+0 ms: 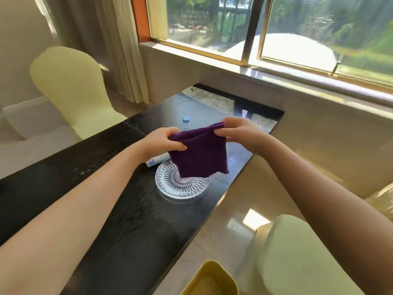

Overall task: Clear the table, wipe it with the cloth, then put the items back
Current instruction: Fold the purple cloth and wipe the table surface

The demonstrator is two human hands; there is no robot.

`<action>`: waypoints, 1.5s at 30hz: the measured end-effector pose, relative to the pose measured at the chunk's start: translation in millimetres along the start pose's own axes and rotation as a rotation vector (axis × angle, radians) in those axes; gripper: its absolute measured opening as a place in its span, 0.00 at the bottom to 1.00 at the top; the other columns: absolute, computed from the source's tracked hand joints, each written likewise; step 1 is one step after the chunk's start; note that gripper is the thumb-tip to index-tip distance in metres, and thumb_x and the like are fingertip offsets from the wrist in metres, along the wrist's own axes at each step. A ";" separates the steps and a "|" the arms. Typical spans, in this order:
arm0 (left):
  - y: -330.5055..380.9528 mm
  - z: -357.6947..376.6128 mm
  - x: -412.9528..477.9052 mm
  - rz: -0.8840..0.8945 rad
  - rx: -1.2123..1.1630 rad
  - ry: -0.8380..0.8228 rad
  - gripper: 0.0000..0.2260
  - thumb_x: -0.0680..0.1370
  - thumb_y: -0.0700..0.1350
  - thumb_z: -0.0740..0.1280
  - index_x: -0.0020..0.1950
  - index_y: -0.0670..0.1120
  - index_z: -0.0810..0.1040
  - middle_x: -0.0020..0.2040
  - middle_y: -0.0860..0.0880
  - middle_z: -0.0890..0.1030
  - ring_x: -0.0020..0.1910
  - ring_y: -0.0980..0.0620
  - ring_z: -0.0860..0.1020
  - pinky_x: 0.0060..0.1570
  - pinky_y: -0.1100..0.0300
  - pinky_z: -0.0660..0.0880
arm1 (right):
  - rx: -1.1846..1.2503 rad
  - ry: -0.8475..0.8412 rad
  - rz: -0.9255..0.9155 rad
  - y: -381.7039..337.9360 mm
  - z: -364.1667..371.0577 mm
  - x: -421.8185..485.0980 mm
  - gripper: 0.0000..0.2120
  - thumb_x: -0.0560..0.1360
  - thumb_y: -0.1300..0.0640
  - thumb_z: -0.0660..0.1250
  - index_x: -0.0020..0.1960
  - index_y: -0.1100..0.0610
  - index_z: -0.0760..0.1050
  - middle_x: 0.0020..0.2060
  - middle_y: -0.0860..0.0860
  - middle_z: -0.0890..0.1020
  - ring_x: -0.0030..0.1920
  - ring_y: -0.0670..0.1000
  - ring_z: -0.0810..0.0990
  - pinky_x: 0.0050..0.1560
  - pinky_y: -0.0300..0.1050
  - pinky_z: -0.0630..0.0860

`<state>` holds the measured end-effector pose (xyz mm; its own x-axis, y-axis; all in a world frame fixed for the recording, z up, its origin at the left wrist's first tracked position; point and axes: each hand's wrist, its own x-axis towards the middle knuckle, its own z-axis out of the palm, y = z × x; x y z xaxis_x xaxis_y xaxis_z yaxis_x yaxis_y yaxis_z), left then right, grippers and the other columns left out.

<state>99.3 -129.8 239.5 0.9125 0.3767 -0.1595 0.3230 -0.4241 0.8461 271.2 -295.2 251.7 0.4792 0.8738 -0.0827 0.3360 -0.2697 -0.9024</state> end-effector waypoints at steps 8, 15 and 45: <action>10.9 -29.0 57.5 0.133 -0.068 -0.121 0.13 0.75 0.41 0.69 0.59 0.46 0.77 0.54 0.46 0.81 0.52 0.51 0.80 0.50 0.65 0.77 | -0.288 0.101 0.049 -19.3 -39.0 11.0 0.02 0.74 0.58 0.68 0.43 0.55 0.78 0.39 0.49 0.80 0.42 0.46 0.78 0.47 0.39 0.74; 14.1 -39.6 87.4 0.184 0.064 -0.143 0.13 0.73 0.46 0.71 0.54 0.40 0.79 0.53 0.38 0.82 0.52 0.43 0.80 0.55 0.52 0.76 | -0.393 0.055 0.184 -14.2 -51.4 33.5 0.10 0.76 0.57 0.66 0.52 0.63 0.75 0.46 0.55 0.82 0.44 0.48 0.81 0.44 0.38 0.77; -32.0 158.5 292.4 -0.093 0.325 0.258 0.06 0.74 0.45 0.68 0.49 0.47 0.80 0.44 0.45 0.82 0.45 0.44 0.79 0.45 0.53 0.75 | -0.477 0.324 0.193 237.6 -153.4 179.0 0.08 0.72 0.64 0.66 0.49 0.58 0.81 0.42 0.54 0.81 0.43 0.50 0.76 0.42 0.40 0.67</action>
<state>395.5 -136.6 85.2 0.7963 0.6020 -0.0603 0.5011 -0.6004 0.6232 561.2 -264.9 87.4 0.7650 0.6435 -0.0250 0.5091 -0.6281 -0.5884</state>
